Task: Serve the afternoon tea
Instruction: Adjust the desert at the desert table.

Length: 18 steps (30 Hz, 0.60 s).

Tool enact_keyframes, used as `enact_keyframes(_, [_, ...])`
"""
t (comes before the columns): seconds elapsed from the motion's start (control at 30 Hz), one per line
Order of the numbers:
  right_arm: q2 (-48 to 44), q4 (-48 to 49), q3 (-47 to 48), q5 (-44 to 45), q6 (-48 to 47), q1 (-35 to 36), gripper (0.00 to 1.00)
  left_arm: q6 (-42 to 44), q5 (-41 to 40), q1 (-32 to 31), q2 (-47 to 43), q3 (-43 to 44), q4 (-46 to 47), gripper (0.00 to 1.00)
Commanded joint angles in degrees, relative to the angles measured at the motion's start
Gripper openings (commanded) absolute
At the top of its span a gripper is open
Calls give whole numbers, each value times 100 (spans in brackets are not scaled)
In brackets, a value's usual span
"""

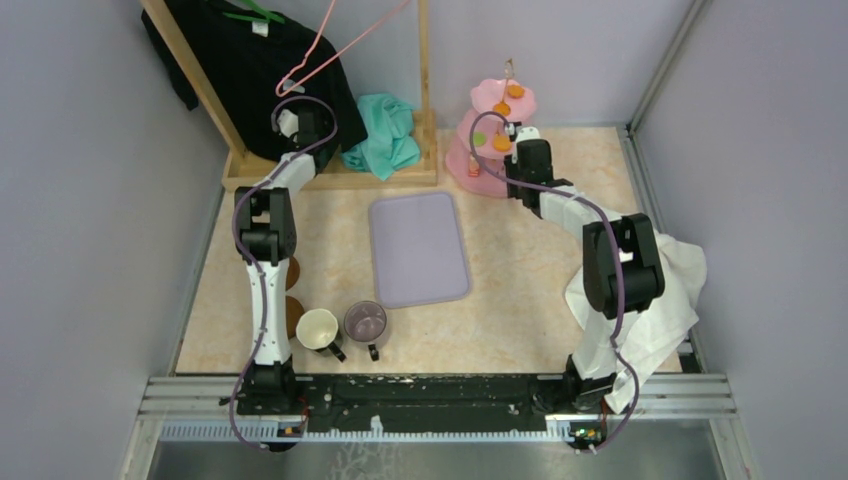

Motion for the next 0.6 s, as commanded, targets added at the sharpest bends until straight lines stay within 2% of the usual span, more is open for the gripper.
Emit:
enact_keyframes(0.0, [-306,169,18,70,86,43,33,-23,4,-43,-338,-31,117,70])
enact_keyframes(0.57, [-625,155,-181,161,174,83,35,45,48,-39,-427,-68,111,70])
